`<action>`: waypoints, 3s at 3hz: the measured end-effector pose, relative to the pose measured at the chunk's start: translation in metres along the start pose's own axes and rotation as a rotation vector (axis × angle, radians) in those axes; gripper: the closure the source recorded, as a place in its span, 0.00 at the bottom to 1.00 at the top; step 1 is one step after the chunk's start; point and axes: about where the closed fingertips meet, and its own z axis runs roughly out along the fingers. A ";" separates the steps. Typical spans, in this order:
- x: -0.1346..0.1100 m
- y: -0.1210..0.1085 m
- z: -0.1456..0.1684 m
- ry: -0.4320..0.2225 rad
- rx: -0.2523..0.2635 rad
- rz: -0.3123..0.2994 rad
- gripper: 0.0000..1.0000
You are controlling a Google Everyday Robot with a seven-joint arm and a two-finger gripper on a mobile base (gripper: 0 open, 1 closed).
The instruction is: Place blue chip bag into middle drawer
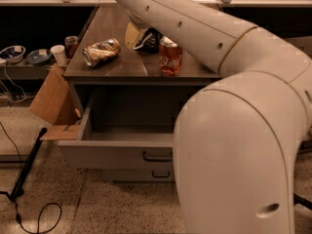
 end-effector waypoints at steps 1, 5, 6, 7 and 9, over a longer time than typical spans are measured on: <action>-0.003 -0.001 0.004 -0.005 -0.003 -0.056 0.00; 0.019 -0.014 0.009 0.042 -0.070 -0.267 0.45; 0.020 -0.014 0.007 0.043 -0.076 -0.280 0.68; 0.020 -0.014 0.007 0.042 -0.075 -0.280 0.92; 0.018 -0.031 -0.013 0.042 0.018 -0.269 1.00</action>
Offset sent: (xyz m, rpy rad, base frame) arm 0.0092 -0.0060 -0.0024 -0.1400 0.0439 0.1961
